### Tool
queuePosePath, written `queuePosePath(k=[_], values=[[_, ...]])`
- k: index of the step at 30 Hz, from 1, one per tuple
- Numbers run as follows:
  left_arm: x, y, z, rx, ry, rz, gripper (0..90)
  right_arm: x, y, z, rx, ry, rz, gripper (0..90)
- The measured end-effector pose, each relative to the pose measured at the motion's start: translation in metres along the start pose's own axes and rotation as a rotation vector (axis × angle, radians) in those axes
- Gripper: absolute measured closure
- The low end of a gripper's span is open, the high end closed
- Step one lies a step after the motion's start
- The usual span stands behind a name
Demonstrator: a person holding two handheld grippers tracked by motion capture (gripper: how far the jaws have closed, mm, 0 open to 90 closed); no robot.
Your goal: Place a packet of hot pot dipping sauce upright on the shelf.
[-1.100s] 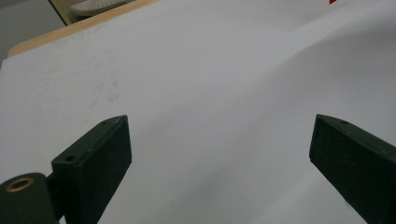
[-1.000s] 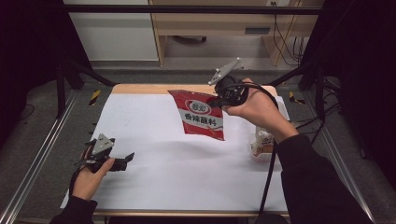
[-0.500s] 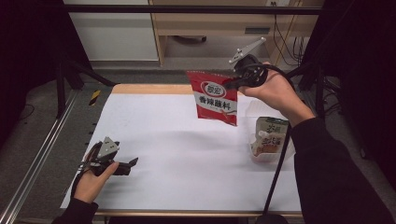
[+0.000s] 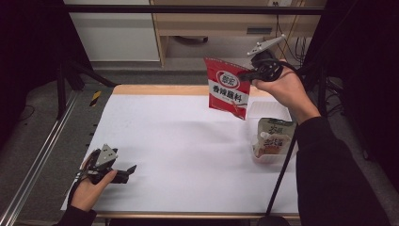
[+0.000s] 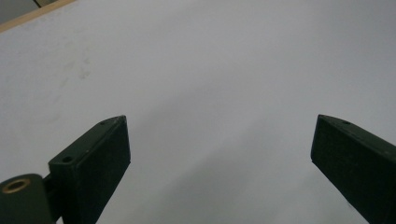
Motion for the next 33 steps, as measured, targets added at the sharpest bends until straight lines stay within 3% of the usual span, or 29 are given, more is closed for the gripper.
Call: queuePosePath(k=[12,33], values=[[-0.001,-0.004,0.004,0.010,0.005,0.013,4.8,0.014,-0.024,-0.040,-0.073,-0.044,-0.037,90.0],[-0.004,-0.008,0.005,0.016,0.003,0.034,5.0,0.062,-0.088,-0.079,-0.195,-0.114,-0.064,90.0]])
Point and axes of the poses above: each handheld gripper's, and its own axes: x roughly backward along the jaws, y roughly out of its top, z roughly to its left, the point moved 10 cm from there along -x, roughly forward along the jaws, and after that the axes turned 6 degrees about z, right-handed, at the moved point
